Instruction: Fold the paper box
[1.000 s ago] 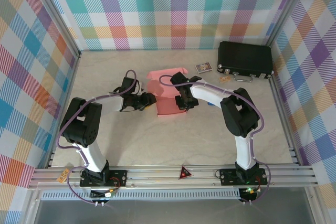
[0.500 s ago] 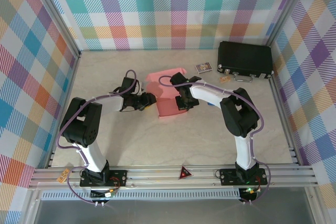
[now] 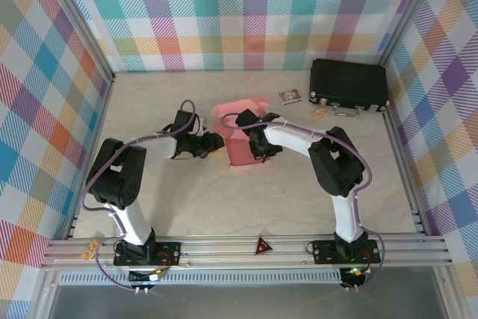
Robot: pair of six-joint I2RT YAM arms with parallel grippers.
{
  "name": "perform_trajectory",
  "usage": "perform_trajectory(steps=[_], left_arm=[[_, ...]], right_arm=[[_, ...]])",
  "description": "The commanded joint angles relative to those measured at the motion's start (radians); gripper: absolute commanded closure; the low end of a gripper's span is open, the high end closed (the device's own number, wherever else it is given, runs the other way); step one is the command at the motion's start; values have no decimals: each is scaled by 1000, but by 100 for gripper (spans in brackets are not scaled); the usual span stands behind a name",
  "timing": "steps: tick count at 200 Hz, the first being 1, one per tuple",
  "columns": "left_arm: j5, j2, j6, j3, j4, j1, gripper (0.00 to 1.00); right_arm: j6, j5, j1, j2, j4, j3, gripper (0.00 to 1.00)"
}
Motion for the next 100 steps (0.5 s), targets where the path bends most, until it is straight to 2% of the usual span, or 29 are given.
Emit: perform_trajectory(steps=[1, 61, 100], left_arm=[[40, 24, -17, 32, 28, -13, 59], [46, 37, -19, 48, 25, -15, 59], [40, 35, -5, 60, 4, -16, 59]], right_arm=[[47, 54, 5, 34, -45, -9, 89], [67, 24, 2, 15, -29, -2, 90], [64, -43, -26, -56, 14, -7, 83]])
